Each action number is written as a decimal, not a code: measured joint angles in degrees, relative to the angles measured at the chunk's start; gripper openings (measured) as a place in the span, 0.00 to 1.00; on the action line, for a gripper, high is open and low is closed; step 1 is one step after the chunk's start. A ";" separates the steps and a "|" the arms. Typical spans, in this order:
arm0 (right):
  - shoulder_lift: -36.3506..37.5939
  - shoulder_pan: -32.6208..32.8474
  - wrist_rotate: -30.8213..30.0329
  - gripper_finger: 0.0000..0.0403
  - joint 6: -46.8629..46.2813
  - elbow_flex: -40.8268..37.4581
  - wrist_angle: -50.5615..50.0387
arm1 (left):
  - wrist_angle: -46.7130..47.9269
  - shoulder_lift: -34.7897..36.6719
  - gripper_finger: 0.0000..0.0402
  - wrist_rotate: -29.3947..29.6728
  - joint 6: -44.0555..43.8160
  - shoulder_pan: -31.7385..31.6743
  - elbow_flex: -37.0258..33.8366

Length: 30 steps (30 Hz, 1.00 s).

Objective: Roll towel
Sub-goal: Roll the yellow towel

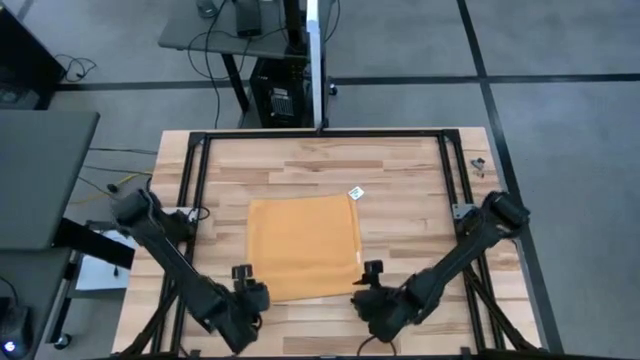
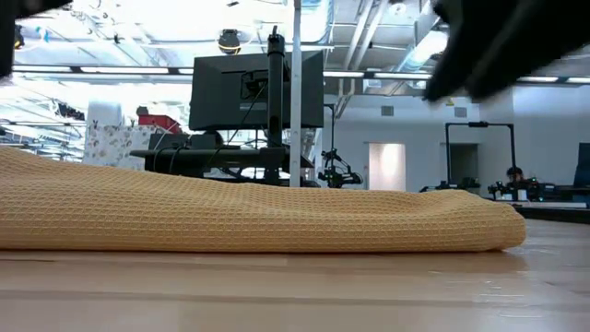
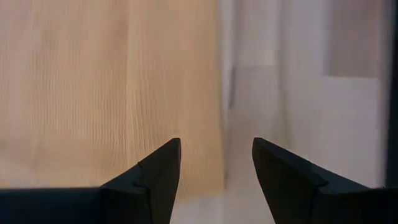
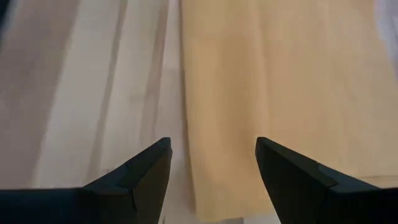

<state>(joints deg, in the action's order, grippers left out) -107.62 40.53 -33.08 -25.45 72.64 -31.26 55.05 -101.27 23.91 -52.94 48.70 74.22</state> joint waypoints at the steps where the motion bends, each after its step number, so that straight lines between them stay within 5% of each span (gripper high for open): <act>1: -1.05 0.00 0.00 0.57 -0.02 0.00 -0.16 | -0.37 -1.45 0.45 0.19 -0.77 0.07 0.34; 12: -4.22 -2.75 -0.09 0.57 -0.04 0.09 1.56 | 3.06 -9.26 0.45 3.03 -3.26 -0.46 0.71; 24: -4.23 -3.45 1.97 0.57 0.42 -0.37 1.92 | -5.98 -9.25 0.45 3.29 -1.86 -1.67 -5.53; 30: -4.23 -3.50 2.62 0.57 0.44 -0.39 1.54 | -2.67 -8.05 0.45 0.70 -2.65 -2.15 -3.42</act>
<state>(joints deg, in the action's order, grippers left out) -111.85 37.03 -30.46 -25.02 72.25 -29.72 52.37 -109.33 24.62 -55.59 46.55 70.80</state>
